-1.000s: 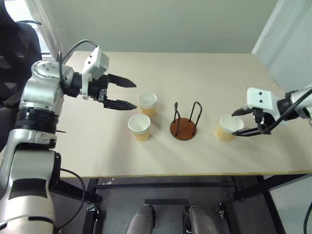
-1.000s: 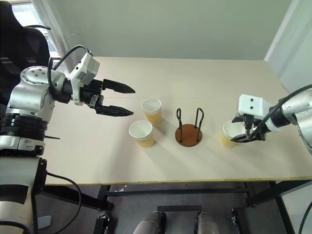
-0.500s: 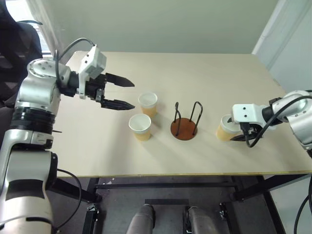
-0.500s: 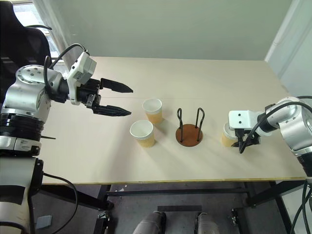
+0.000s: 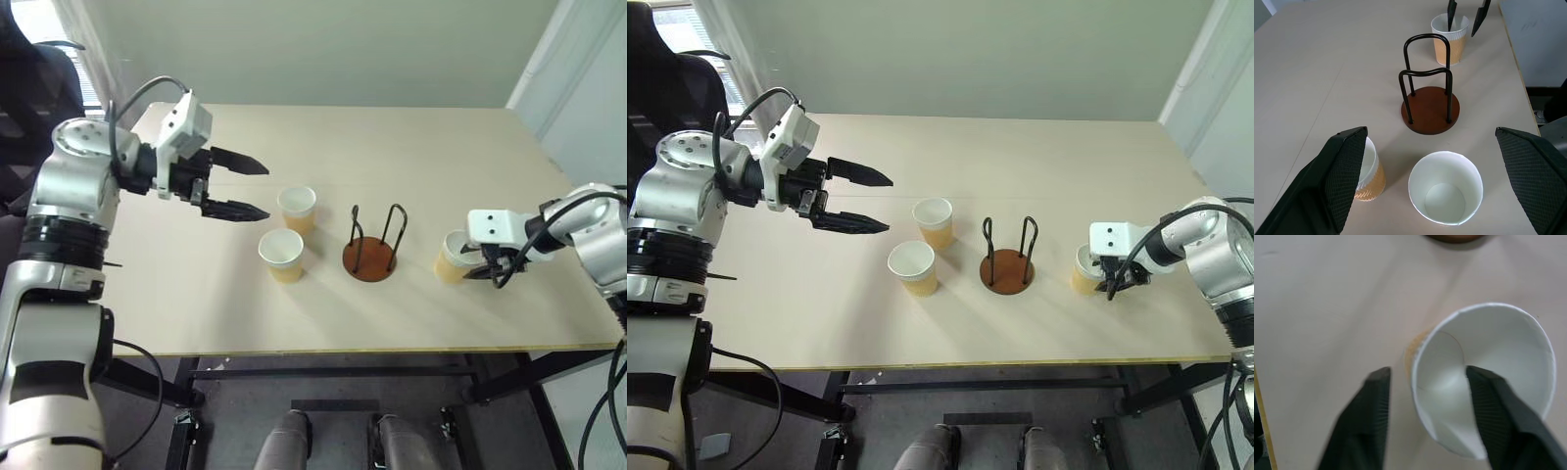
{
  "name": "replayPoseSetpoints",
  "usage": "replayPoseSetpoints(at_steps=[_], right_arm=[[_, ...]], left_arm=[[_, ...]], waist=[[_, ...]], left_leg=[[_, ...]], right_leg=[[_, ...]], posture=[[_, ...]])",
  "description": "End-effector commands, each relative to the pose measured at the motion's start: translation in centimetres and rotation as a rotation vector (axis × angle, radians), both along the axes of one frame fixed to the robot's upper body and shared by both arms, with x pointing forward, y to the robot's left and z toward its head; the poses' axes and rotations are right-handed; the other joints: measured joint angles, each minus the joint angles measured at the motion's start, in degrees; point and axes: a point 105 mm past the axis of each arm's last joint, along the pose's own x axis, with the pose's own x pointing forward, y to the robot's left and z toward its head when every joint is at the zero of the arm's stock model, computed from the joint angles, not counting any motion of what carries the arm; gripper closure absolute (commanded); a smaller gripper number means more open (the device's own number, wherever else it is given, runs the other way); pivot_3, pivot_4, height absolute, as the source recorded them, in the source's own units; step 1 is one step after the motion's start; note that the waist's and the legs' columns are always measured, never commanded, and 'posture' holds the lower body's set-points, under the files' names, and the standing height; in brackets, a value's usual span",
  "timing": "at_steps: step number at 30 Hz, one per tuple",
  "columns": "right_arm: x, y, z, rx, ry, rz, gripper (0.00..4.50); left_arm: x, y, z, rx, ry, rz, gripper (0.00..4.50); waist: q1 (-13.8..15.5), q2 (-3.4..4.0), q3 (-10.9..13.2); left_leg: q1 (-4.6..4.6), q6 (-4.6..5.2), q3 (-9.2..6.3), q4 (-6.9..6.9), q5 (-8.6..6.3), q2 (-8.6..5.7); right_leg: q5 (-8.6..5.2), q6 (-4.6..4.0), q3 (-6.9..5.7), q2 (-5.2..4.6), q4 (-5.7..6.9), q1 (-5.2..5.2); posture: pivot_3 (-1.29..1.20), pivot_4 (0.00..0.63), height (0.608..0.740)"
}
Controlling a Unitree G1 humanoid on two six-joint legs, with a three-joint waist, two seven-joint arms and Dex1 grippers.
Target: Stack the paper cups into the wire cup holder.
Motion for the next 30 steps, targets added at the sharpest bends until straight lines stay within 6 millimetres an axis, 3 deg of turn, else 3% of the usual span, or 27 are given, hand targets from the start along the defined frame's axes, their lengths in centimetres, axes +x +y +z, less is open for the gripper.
replayPoseSetpoints(at_steps=[1,3,4,11,14,21,27,30], right_arm=[[0.1,0.3,1.0,-0.029,-0.039,0.025,3.66],[0.1,0.3,0.9,-0.041,-0.039,0.032,4.33],[0.1,0.3,0.9,-0.044,-0.039,0.034,4.46],[0.4,0.2,1.6,-0.047,-0.071,0.042,4.46],[0.8,0.4,3.2,-0.038,-0.123,0.044,4.46],[1.3,2.2,9.3,0.037,-0.284,0.068,4.46],[0.7,5.1,13.6,0.096,-0.380,0.144,4.46],[0.2,6.3,14.5,0.123,-0.385,0.173,4.46]], left_arm=[[-0.7,0.1,1.2,0.002,-0.044,-0.037,0.00],[-0.7,0.1,1.2,0.002,-0.044,-0.037,0.00],[-0.7,0.1,1.2,0.002,-0.044,-0.037,0.00],[-0.6,0.2,1.1,0.004,-0.043,-0.033,0.00],[-0.6,0.3,1.0,0.007,-0.042,-0.028,0.00],[-0.3,0.5,0.8,0.013,-0.038,-0.017,0.00],[0.1,0.1,0.8,0.013,-0.042,-0.025,0.00],[0.2,0.0,0.8,0.014,-0.044,-0.026,0.00]], waist=[[0.03,0.00,0.00],[0.01,0.00,0.00],[0.01,0.00,0.00],[0.01,0.00,0.00],[-0.05,0.01,0.00],[-0.22,0.01,0.01],[-0.20,0.02,0.01],[-0.12,0.02,0.01]], left_leg=[[-0.01,0.00,0.00,0.00,0.00,0.00],[-0.01,0.00,0.00,0.00,0.00,0.00],[0.00,0.00,0.00,0.00,0.00,0.00],[0.00,-0.01,0.00,-0.01,-0.01,0.00],[0.00,-0.01,0.00,-0.01,-0.01,0.00],[0.01,-0.02,0.00,-0.07,-0.01,0.01],[0.00,-0.05,-0.02,-0.18,-0.04,0.00],[-0.03,-0.05,-0.03,-0.24,-0.04,0.00]], right_leg=[[0.00,0.00,0.00,0.00,-0.01,0.00],[0.01,-0.01,0.00,0.00,-0.02,0.00],[0.01,-0.02,0.00,0.00,-0.02,0.00],[0.01,-0.02,0.00,0.00,-0.02,0.00],[0.02,-0.03,0.00,0.00,-0.02,0.00],[0.01,-0.07,0.00,0.00,-0.02,-0.03],[-0.05,-0.15,-0.01,0.00,-0.07,-0.07],[-0.07,-0.18,-0.02,0.00,-0.06,-0.12]], posture=[[0.00,0.150,0.740],[0.00,0.150,0.740],[0.00,0.150,0.740],[0.00,0.150,0.740],[0.00,0.150,0.740],[0.00,0.150,0.740],[0.00,0.150,0.740],[0.00,0.150,0.740]])
